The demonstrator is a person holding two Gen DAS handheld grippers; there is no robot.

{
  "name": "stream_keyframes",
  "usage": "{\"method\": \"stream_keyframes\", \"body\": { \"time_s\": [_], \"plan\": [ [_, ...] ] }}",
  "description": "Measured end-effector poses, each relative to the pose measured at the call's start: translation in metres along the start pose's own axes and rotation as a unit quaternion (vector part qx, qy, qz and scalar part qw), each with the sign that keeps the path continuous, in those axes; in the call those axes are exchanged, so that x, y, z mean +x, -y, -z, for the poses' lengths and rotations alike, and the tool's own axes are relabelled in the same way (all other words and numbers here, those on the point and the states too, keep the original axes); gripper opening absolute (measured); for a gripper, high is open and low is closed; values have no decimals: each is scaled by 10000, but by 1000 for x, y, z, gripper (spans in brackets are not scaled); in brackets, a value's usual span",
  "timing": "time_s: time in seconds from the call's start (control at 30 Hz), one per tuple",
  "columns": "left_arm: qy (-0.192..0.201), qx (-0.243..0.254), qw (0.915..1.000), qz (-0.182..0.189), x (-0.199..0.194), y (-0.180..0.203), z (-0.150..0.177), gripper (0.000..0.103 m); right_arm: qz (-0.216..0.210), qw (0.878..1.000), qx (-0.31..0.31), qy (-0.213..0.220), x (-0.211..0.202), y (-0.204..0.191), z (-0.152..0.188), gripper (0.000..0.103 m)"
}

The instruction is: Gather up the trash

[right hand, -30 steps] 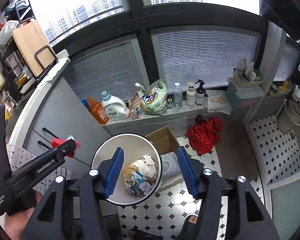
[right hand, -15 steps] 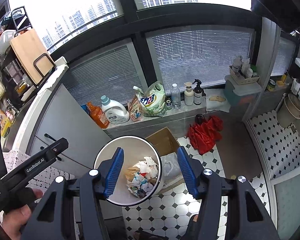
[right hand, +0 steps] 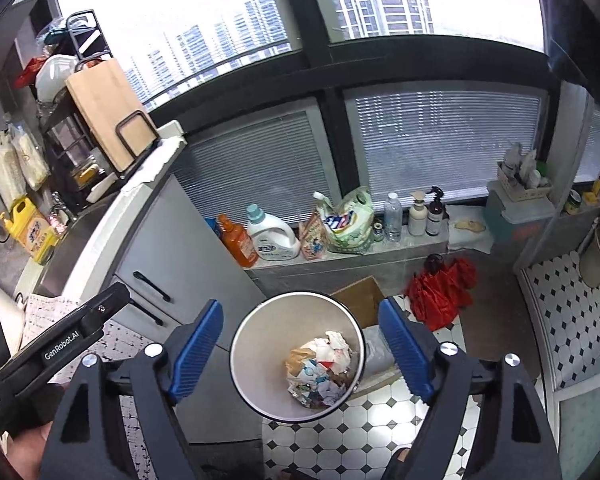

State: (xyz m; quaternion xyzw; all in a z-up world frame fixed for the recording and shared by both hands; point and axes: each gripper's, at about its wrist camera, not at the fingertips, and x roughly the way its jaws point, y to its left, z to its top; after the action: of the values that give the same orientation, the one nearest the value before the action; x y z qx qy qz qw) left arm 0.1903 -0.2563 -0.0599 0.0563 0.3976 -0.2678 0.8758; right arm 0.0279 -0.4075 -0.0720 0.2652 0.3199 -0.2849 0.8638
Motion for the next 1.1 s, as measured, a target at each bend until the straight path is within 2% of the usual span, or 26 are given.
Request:
{"method": "stream_keyframes", "body": {
  "time_s": [0.13,0.47,0.7,1.1],
  "plan": [
    [175,-156,9995,-201,-19,-13,-7,97,-292,9992,-245,81,-8,-17,-9,88],
    [568,-531,9944,-715,-63,-51,-13,97,-972,9918,-808,167,-19,-65,-22,89],
    [737,-922,9878,-1018,-106,-84,-3,97,-1346,9842,-1139,145,-28,-100,-20,92],
    [992,-1249,9753,-1528,-162,-123,24,97,-1952,9648,-1757,158,-56,-152,-1,95]
  ]
}}
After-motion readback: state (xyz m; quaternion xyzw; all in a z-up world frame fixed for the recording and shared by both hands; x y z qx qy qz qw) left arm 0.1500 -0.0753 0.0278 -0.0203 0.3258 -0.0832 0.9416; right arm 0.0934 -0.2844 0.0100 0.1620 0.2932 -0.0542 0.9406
